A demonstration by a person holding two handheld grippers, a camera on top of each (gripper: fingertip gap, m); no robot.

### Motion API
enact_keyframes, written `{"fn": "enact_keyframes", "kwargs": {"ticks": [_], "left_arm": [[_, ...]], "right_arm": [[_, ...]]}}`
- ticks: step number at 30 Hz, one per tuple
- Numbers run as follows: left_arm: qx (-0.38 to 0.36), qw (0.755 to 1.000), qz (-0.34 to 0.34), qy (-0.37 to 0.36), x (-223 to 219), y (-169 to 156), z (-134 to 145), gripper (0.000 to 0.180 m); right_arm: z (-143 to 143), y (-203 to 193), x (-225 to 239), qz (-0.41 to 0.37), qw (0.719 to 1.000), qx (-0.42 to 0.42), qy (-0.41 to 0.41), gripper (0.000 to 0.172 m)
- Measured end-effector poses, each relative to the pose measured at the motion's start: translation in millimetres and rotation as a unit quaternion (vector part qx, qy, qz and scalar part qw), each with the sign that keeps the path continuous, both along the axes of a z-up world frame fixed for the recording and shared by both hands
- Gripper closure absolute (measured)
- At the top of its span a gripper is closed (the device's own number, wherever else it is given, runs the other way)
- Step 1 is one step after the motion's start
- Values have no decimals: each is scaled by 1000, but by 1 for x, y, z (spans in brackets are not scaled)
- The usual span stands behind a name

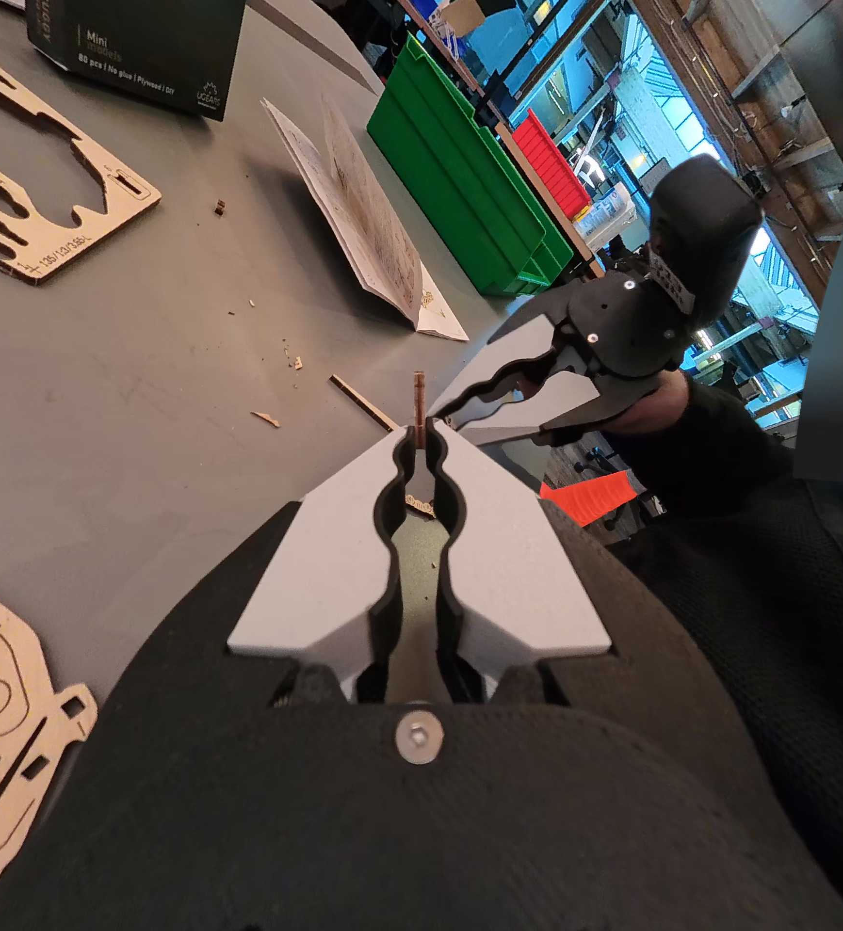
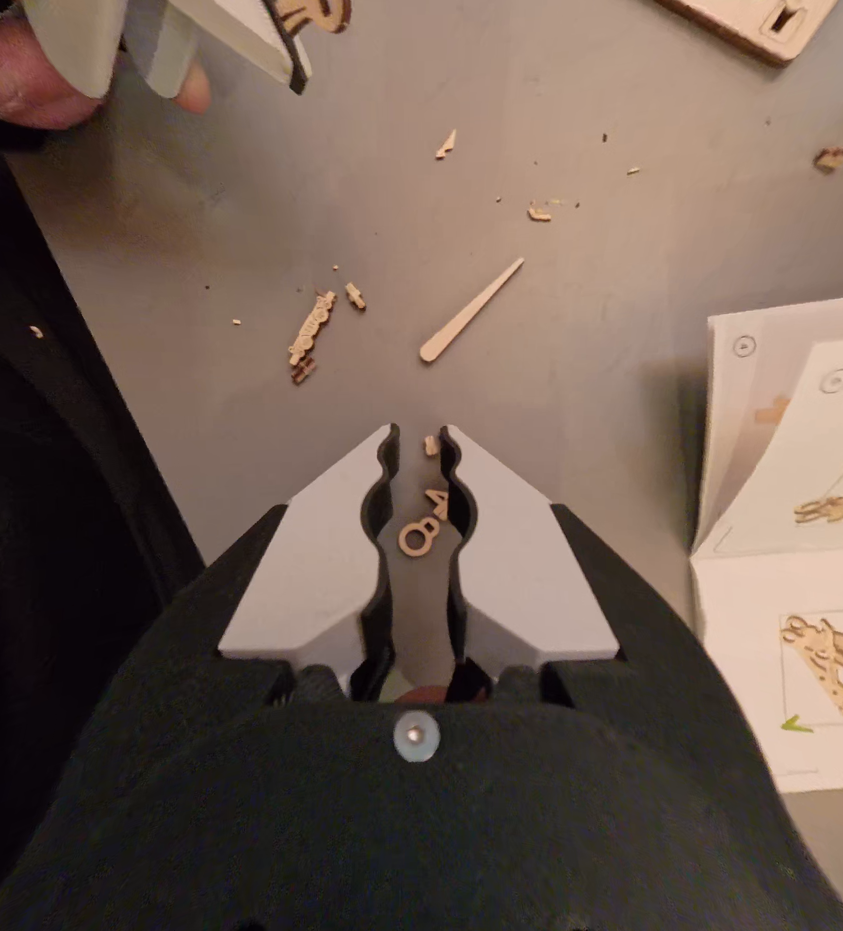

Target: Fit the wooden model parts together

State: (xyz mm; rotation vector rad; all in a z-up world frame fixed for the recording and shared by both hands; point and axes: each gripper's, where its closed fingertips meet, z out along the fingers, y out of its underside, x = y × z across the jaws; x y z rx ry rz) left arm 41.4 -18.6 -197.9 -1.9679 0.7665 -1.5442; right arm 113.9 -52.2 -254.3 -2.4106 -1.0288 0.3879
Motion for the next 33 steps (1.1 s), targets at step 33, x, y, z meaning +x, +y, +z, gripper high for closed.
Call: {"fn": "enact_keyframes", "kwargs": {"ticks": [33], "left_arm": [[4,1000,-1,5,1,0,-1,179]], "right_arm": [[-1,-2,7,279,957,46,-61,164]]}}
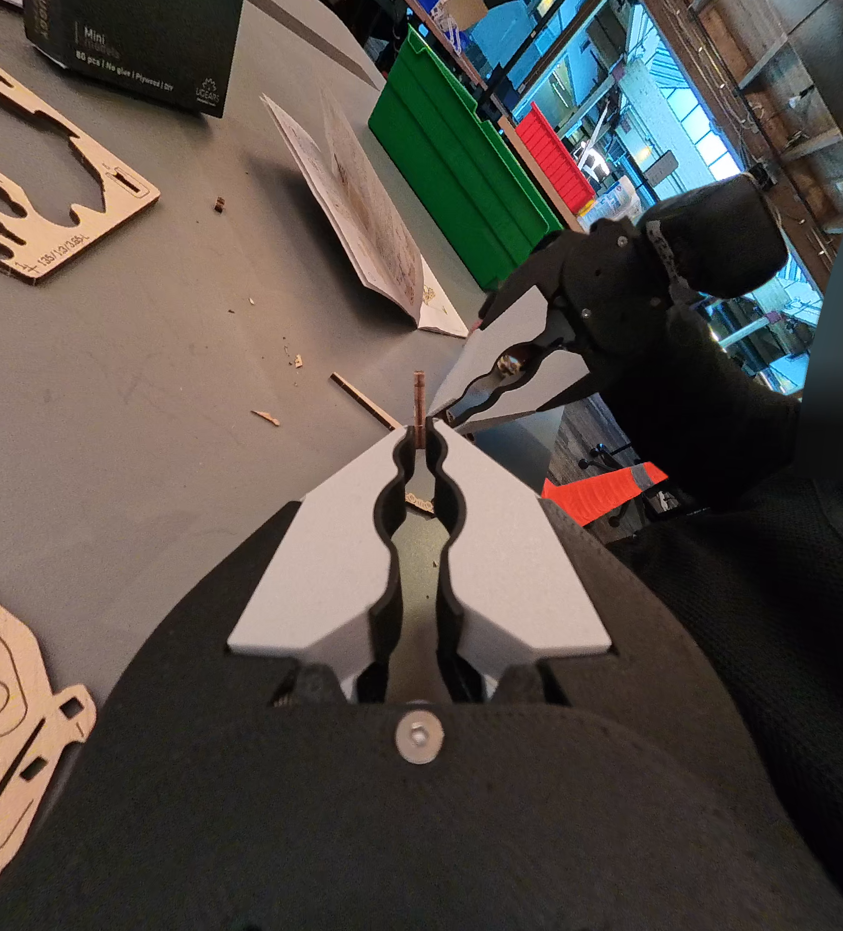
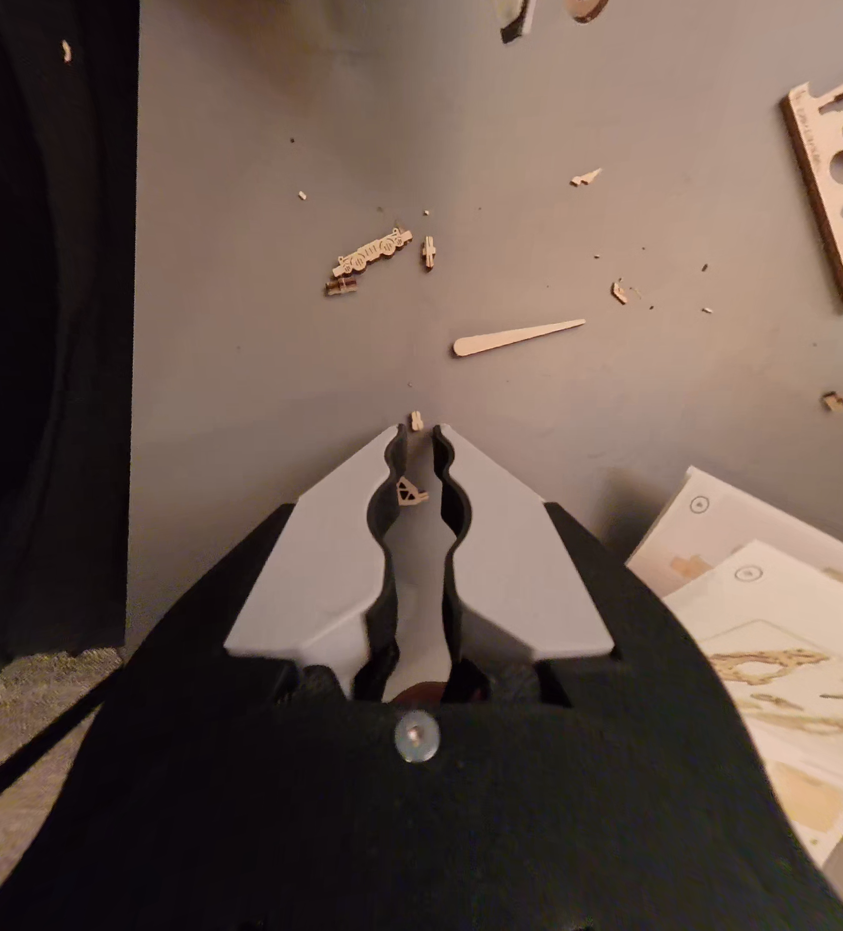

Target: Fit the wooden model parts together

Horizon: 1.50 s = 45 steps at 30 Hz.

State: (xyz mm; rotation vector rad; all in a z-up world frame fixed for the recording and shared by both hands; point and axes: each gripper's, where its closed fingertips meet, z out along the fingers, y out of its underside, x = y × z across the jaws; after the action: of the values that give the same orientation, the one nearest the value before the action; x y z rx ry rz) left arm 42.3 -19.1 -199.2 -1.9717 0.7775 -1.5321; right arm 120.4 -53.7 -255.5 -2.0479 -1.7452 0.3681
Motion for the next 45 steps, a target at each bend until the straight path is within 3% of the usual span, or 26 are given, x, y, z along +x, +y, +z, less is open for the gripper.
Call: {"fn": "enact_keyframes", "kwargs": {"ticks": [6,13,17,23,30,35,36,40,45], "left_arm": [[-2,1000,-1,-3,0,0,1,179],[-2,1000,-1,-3,0,0,1,179],[6,1000,8,3,0,2,1,179],[44,998,13,45,10,0,-1,179],[187,977,25,97,22,2,12,179],[253,959,21,125,29,3,18,179],[263,955,19,137,30,3,18,179],[264,947,13,180,33,6,13,179],[255,944,14,210,40,8,10,179]], "right_arm": [[0,-1,-1,45,999,-18,4,167],[-1,0,-4,32,999,-23,16,170],[6,10,-6,-34,999,-19,32,170],[45,18,-38,-134,979,-51,145,170],[71,30,-55,-247,904,-156,312,171],[91,37,-50,-295,826,-221,426,170],[90,38,-47,-300,831,-207,421,170],[84,41,-39,-293,893,-73,334,171],[76,44,-34,-274,934,45,223,170]]}}
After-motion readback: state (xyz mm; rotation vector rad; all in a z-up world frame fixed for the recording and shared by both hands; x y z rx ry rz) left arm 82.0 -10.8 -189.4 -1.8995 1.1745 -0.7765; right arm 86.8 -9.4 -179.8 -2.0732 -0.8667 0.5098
